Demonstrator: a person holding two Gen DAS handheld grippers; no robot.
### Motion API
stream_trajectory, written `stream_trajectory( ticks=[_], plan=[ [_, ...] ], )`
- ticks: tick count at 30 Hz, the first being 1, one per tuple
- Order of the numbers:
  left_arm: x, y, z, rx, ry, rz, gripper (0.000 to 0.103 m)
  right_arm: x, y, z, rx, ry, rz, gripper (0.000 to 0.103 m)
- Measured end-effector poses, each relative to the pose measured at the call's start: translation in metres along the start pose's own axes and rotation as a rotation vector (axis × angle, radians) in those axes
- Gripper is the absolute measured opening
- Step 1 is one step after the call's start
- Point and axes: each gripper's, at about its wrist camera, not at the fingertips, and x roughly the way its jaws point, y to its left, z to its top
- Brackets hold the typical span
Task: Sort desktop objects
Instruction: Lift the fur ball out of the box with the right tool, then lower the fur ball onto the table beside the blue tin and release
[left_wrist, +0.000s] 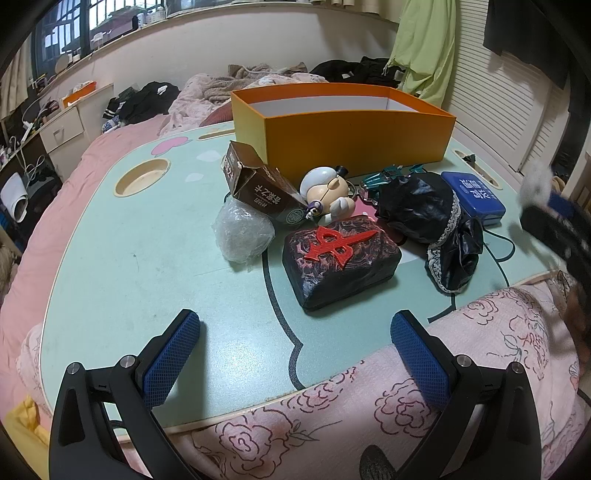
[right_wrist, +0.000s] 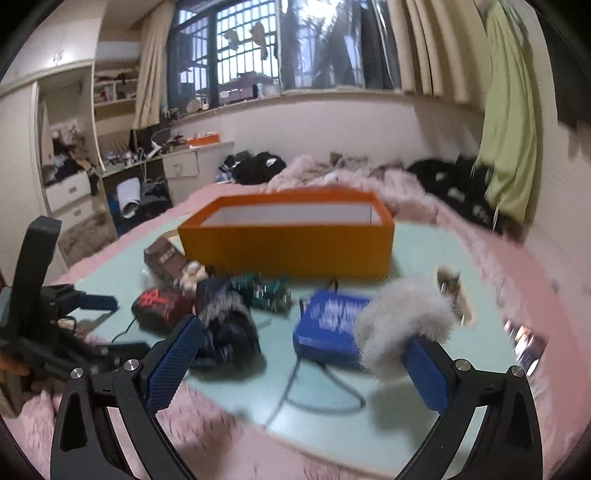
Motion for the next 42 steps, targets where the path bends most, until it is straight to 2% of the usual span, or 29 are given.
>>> stream_trajectory(
  ticks=[1, 2, 4, 7, 9, 11, 13, 16, 18, 20, 21, 23, 24, 25, 28, 31, 33, 35, 38, 41, 42],
  plan=[
    [0.000, 0.000, 0.000, 0.000, 0.000, 0.000, 0.103, 0.001, 0.004, 0.005, -0.007, -0.002, 0.006, 0.103],
    [0.000, 0.000, 0.000, 0.000, 0.000, 0.000, 0.103, 0.001, 0.006, 0.011, -0.005, -0.004, 0.048, 0.103],
    [0.000, 0.000, 0.000, 0.000, 0.000, 0.000, 0.103, -0.002, -0.001, 0.020, 0.060, -0.008, 0.207, 0.103],
    [0.000, 0.000, 0.000, 0.000, 0.000, 0.000, 0.103, -0.009, -0.037, 0.031, 0.265, -0.018, 0.449, 0.103],
    [0.000, 0.000, 0.000, 0.000, 0.000, 0.000, 0.103, 0.002, -0.058, 0.032, 0.351, 0.057, 0.574, 0.103],
    [0.000, 0.000, 0.000, 0.000, 0.000, 0.000, 0.103, 0.010, -0.071, 0.029, 0.395, 0.085, 0.588, 0.103],
    [0.000, 0.000, 0.000, 0.000, 0.000, 0.000, 0.103, 0.012, -0.079, 0.028, 0.433, 0.074, 0.613, 0.103],
    [0.000, 0.000, 0.000, 0.000, 0.001, 0.000, 0.103, 0.022, -0.088, 0.027, 0.511, 0.104, 0.759, 0.103],
    [-0.001, 0.000, 0.000, -0.015, 0.009, 0.028, 0.103, 0.029, -0.084, 0.027, 0.521, 0.153, 0.771, 0.103],
    [-0.020, -0.009, 0.001, 0.003, -0.058, 0.084, 0.103, 0.035, -0.079, 0.028, 0.510, 0.187, 0.743, 0.103],
    [-0.039, -0.022, 0.004, 0.049, -0.137, 0.044, 0.103, 0.037, -0.076, 0.027, 0.514, 0.198, 0.744, 0.103],
    [-0.060, -0.046, 0.012, 0.119, -0.189, -0.035, 0.103, 0.042, -0.070, 0.026, 0.544, 0.199, 0.756, 0.103],
    [-0.063, -0.060, 0.018, 0.159, -0.196, -0.044, 0.103, 0.044, -0.066, 0.025, 0.557, 0.197, 0.766, 0.103],
    [-0.062, -0.070, 0.024, 0.185, -0.195, -0.020, 0.103, 0.046, -0.063, 0.023, 0.566, 0.197, 0.773, 0.103],
    [-0.039, -0.090, 0.045, 0.214, -0.190, 0.134, 0.103, 0.045, -0.060, 0.021, 0.602, 0.186, 0.805, 0.102],
    [-0.026, -0.089, 0.064, 0.194, -0.196, 0.105, 0.101, 0.046, -0.064, 0.012, 0.663, 0.176, 0.770, 0.102],
    [-0.024, -0.089, 0.070, 0.197, -0.228, 0.146, 0.101, 0.054, -0.068, 0.002, 0.739, 0.200, 0.837, 0.102],
    [-0.016, -0.087, 0.076, 0.196, -0.237, 0.222, 0.101, 0.055, -0.072, -0.005, 0.808, 0.198, 0.910, 0.100],
    [-0.007, -0.076, 0.079, 0.160, -0.206, 0.190, 0.101, 0.049, -0.082, -0.010, 0.846, 0.153, 0.898, 0.100],
    [-0.009, -0.074, 0.079, 0.156, -0.220, 0.252, 0.101, 0.042, -0.094, -0.013, 0.906, 0.102, 0.991, 0.100],
    [-0.013, -0.070, 0.079, 0.141, -0.239, 0.250, 0.101, 0.040, -0.097, -0.013, 0.912, 0.092, 0.985, 0.100]
  ],
)
